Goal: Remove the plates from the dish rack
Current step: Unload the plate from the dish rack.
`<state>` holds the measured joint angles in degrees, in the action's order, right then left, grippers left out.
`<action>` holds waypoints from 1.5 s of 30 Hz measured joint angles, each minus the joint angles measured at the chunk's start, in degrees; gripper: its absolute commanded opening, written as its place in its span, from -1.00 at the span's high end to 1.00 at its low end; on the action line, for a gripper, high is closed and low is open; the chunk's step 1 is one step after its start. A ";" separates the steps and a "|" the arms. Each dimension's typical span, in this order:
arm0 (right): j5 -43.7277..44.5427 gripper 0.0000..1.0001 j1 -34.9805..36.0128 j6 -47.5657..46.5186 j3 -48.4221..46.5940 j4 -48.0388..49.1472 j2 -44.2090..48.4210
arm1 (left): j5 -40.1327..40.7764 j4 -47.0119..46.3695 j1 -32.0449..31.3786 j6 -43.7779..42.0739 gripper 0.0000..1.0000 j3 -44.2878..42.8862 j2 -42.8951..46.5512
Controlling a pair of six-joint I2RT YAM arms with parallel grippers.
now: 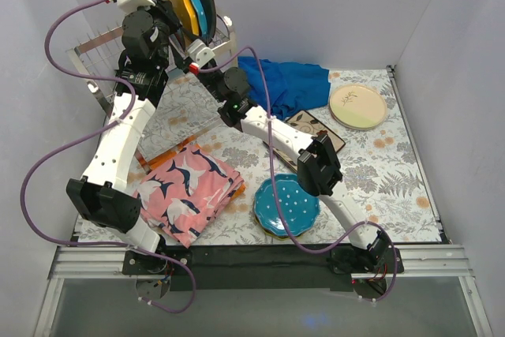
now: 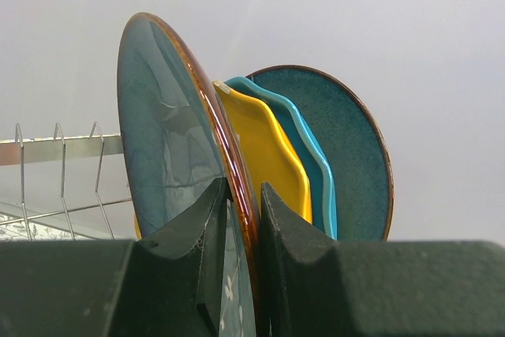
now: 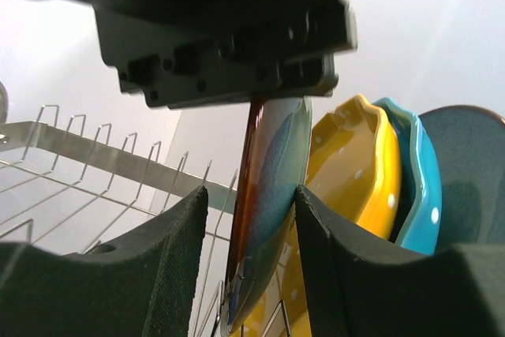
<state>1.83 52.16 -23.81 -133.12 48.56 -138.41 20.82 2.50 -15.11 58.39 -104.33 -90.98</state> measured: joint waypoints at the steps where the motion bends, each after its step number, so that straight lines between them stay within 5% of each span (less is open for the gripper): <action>1: 0.31 -0.01 -0.04 -0.02 -0.61 0.02 -0.59 | -0.11 -0.02 0.00 -0.09 1.00 0.04 0.02; 5: 1.03 0.22 -0.17 0.24 -2.38 0.52 -1.77 | -0.52 -0.15 0.00 -0.33 1.00 0.50 0.55; 7: 1.03 0.60 -0.42 0.94 -2.91 0.52 -1.92 | -0.52 -0.50 0.00 -0.42 1.00 1.03 0.98; 11: 3.26 0.97 0.11 -1.81 -3.28 0.98 -2.27 | 2.21 0.13 0.33 0.63 1.00 2.75 2.86; 45: -2.58 0.97 0.70 -4.92 -3.28 8.00 -1.68 | -5.70 -11.26 0.63 -2.60 1.00 15.26 14.56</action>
<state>-0.75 52.86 -28.73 -136.40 56.55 -140.09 15.11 -8.75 -14.48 55.79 -89.08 -76.42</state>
